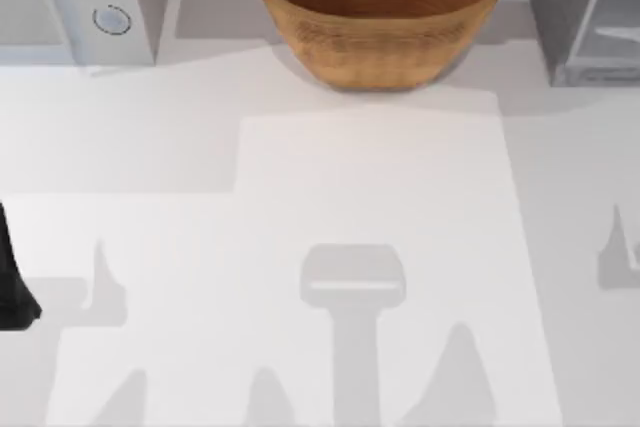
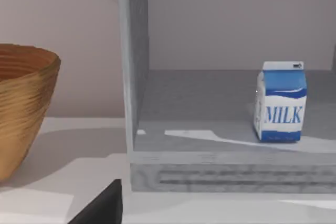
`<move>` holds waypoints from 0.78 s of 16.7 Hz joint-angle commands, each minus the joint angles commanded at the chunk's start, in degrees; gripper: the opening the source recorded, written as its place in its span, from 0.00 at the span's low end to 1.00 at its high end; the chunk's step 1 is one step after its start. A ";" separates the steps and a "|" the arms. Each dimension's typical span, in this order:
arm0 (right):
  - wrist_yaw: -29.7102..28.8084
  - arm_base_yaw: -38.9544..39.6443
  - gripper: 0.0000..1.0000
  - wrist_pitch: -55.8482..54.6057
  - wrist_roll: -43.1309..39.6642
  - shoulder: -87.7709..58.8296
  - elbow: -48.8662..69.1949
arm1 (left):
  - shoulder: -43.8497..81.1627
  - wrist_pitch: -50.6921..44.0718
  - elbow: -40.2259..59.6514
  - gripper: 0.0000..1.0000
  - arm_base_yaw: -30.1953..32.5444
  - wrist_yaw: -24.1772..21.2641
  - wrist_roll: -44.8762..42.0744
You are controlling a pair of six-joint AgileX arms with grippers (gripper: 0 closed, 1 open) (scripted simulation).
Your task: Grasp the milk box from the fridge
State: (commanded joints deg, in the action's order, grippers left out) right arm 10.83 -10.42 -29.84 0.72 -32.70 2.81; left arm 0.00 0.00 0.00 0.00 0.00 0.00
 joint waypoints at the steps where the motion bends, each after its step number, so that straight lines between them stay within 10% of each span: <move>1: 1.82 -1.45 1.00 -5.40 0.02 -5.97 0.77 | 0.00 0.00 0.00 1.00 0.00 0.00 0.00; 13: 17.24 -18.71 1.00 -59.28 0.15 -66.06 7.46 | 0.00 0.00 0.00 1.00 0.00 0.00 0.00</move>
State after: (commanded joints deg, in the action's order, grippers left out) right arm 28.07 -29.13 -89.12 0.87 -98.76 10.28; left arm 0.00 0.00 0.00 0.00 0.00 0.00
